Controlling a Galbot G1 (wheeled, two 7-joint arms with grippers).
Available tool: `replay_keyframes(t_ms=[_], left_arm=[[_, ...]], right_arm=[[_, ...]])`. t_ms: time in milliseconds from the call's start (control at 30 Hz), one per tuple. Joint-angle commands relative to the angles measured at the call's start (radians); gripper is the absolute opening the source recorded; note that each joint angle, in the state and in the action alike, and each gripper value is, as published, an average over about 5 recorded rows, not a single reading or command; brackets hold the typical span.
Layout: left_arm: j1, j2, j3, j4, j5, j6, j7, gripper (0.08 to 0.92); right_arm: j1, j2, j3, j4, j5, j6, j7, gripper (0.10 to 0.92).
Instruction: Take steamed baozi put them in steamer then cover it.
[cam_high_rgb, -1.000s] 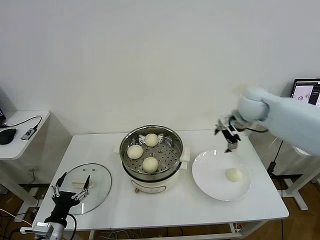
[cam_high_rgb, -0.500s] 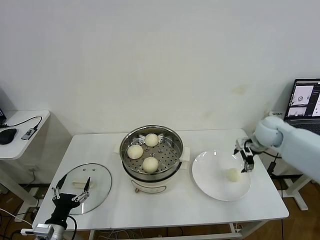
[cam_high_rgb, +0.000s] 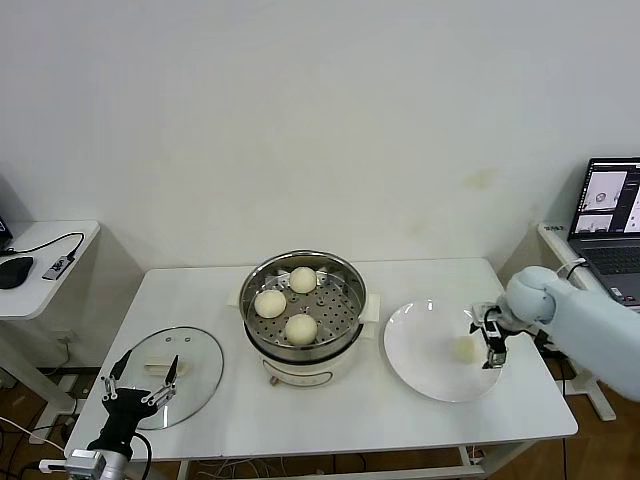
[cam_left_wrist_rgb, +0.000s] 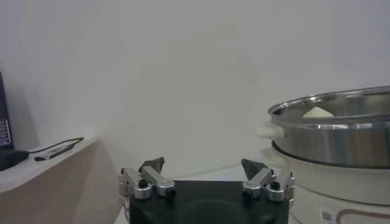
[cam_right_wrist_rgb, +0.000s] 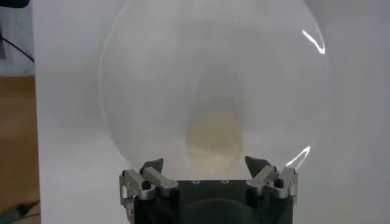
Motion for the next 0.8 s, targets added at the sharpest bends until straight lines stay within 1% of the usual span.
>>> replay_keyframes(t_ms=[33, 400, 800], left_arm=[[-0.001, 0.000, -0.001, 0.002, 0.001, 0.000, 0.000, 0.823], [-0.005, -0.003, 0.003, 0.009, 0.001, 0.000, 0.001, 0.823], [-0.007, -0.005, 0.006, 0.013, 0.002, 0.000, 0.001, 0.823]], right_arm=[[-0.053, 0.054, 0.064, -0.064, -0.055, 0.008, 0.009, 0.823], [-0.059, 0.082, 0.070, -0.102, -0.073, 0.009, 0.012, 0.813], [-0.057, 0.094, 0.069, -0.110, -0.081, -0.007, 0.016, 0.715]])
